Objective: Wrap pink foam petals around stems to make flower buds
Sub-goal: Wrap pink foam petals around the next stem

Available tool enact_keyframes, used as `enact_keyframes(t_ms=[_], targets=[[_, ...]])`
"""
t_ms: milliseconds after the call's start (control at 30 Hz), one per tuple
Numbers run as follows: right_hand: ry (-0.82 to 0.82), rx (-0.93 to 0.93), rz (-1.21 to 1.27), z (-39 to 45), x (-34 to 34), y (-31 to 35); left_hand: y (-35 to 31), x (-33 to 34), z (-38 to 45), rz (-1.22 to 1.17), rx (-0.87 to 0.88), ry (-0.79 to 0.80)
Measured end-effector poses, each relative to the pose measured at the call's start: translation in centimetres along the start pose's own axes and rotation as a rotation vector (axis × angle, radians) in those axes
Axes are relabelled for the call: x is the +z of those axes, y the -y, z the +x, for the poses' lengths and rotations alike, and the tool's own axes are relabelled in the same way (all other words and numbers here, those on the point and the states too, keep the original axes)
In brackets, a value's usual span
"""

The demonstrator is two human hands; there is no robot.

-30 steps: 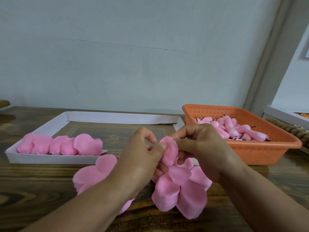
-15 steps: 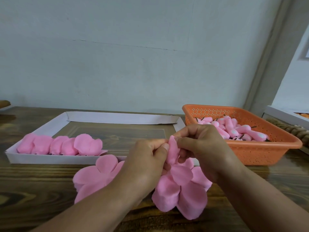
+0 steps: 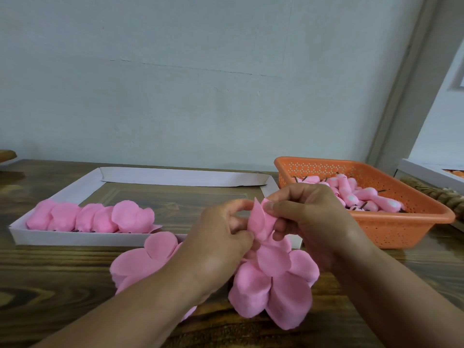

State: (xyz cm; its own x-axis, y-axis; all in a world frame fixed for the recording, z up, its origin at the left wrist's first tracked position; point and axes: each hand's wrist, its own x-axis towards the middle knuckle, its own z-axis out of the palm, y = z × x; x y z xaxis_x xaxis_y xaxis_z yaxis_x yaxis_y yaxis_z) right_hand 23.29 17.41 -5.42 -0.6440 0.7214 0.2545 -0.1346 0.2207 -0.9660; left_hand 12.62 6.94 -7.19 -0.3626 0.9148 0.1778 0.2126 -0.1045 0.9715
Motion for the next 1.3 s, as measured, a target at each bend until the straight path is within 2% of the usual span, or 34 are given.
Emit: enact_keyframes(t_ms=[233,467,667,933,1133,1300], targets=[[-0.036,0.013,0.008,0.0,0.1,-0.1,0.7,0.4,0.3,-0.071,-0.018,-0.167],[-0.054,0.016,0.009,0.0,0.3,-0.1,1.5,0.8,0.3,-0.09,0.014,-0.213],[-0.038,0.032,-0.007,-0.1,0.3,-0.1,0.9,0.7,-0.3,-0.077,0.054,-0.072],[0.048,0.063,-0.029,-0.3,0.3,0.3,0.8,0.1,0.4,-0.206,-0.151,0.013],[0.107,0.115,0.008,-0.3,0.1,0.4,0.8,-0.6,0.5,-0.268,-0.195,0.137],[0.142,0.143,0.069,-0.4,0.1,0.6,0.7,-1.0,0.7,-0.28,-0.24,0.18]])
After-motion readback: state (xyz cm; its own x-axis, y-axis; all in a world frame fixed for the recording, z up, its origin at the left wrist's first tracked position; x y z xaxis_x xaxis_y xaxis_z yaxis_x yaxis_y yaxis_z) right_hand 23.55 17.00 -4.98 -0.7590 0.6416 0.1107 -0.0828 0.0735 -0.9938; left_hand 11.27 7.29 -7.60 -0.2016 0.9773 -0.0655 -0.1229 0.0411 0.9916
